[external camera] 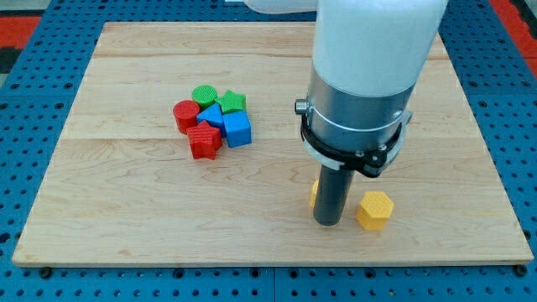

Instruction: Move the yellow heart to the right of the red star

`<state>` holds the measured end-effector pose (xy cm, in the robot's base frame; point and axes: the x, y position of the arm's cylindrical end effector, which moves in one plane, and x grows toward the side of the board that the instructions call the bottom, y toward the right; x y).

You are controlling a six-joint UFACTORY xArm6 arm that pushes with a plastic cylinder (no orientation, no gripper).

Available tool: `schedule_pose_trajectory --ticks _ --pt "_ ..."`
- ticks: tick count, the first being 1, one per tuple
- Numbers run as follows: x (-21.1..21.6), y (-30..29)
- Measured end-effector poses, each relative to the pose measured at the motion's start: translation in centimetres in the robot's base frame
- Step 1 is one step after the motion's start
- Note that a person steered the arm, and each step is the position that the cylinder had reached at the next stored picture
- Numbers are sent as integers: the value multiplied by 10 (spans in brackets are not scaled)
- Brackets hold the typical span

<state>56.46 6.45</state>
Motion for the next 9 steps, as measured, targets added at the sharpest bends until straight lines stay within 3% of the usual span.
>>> schedule_pose_trajectory --ticks 2,4,6,9 --pt "-29 48" --pt "-32 -50" --pt "-67 -59" --pt "-55 -129"
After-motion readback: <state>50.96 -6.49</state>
